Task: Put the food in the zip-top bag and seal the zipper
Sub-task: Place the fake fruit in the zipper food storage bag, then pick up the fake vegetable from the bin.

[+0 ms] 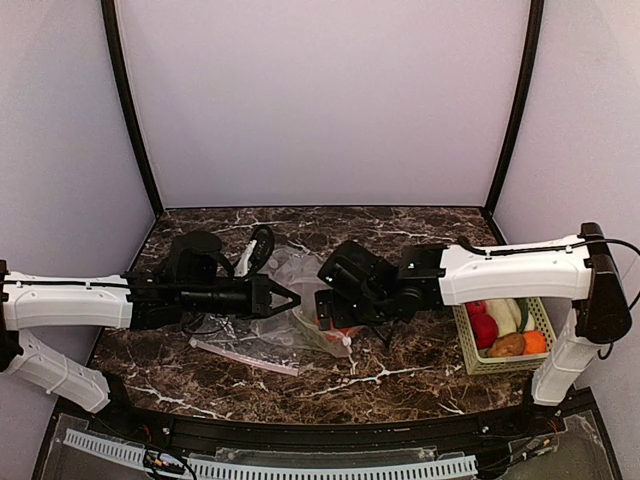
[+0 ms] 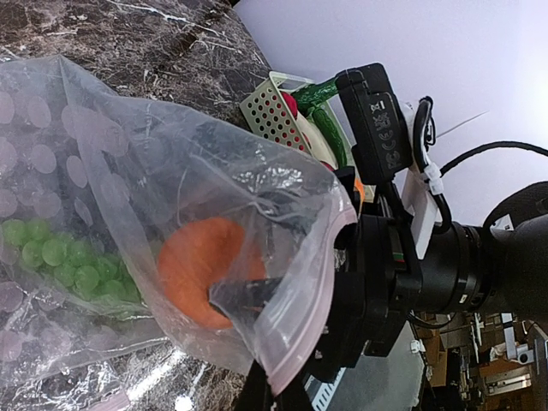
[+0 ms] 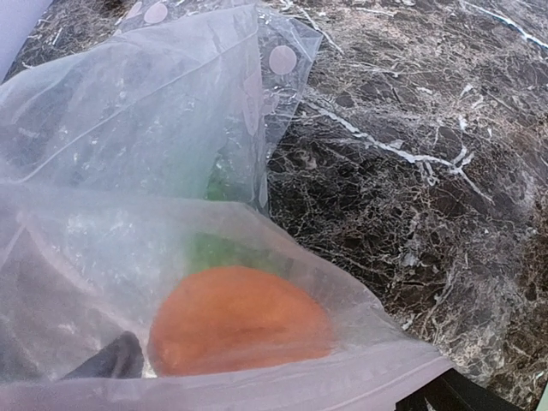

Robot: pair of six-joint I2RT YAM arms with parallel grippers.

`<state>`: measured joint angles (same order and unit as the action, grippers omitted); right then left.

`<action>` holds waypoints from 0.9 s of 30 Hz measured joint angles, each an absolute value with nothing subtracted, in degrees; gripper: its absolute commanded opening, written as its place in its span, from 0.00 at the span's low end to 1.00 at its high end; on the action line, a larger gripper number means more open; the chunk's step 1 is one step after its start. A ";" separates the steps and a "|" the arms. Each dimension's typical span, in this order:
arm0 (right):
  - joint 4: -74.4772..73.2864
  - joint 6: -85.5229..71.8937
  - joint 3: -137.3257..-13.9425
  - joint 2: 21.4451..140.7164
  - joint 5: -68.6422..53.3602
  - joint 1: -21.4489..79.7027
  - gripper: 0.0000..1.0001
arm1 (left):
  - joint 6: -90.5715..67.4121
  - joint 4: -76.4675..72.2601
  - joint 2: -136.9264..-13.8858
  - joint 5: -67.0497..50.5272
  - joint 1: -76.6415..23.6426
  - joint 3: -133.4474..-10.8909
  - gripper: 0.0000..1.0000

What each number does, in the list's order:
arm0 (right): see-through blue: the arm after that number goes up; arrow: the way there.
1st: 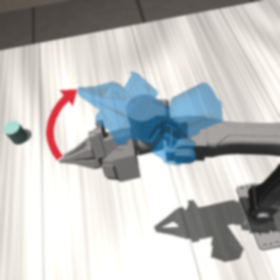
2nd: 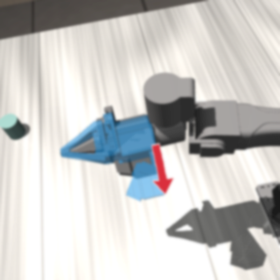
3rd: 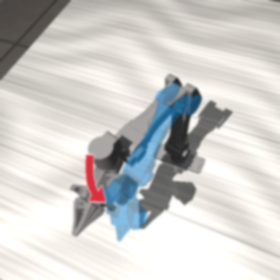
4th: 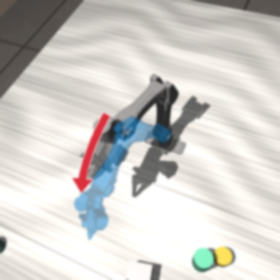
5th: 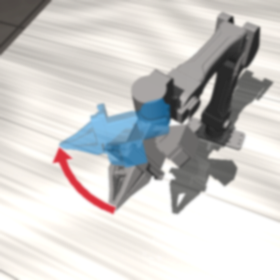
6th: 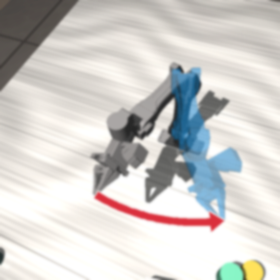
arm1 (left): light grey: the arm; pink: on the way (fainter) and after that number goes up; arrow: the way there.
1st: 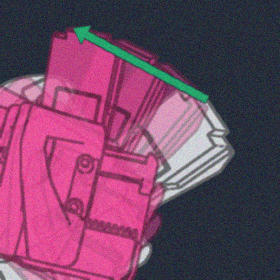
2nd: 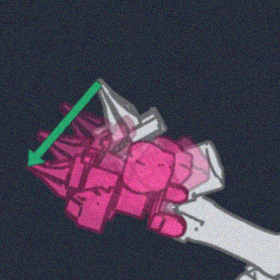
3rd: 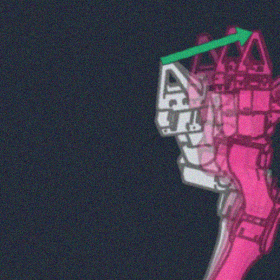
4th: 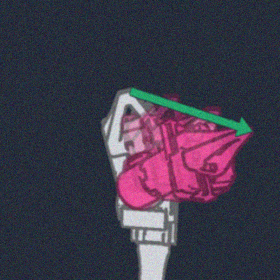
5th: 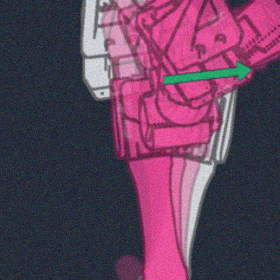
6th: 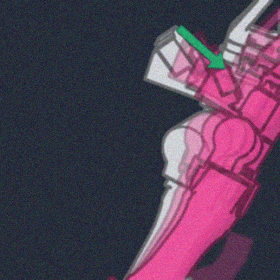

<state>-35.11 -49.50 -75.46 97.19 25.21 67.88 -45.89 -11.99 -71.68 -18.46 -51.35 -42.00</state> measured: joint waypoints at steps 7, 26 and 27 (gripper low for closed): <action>-34.15 -47.75 -75.46 95.44 23.18 67.88 0.99 | -45.91 -12.03 -72.10 -18.46 -51.35 -42.00 0.01; -23.94 -39.64 -70.67 83.44 11.68 68.79 0.98 | -45.71 -11.77 -73.67 -18.37 -51.33 -42.11 0.01; -23.11 -39.09 -70.13 82.65 10.85 68.93 0.98 | -45.60 -11.60 -73.73 -18.33 -51.33 -42.26 0.01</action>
<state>-23.11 -39.09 -70.13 82.65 10.85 68.93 -45.60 -11.60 -73.73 -18.33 -51.33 -42.26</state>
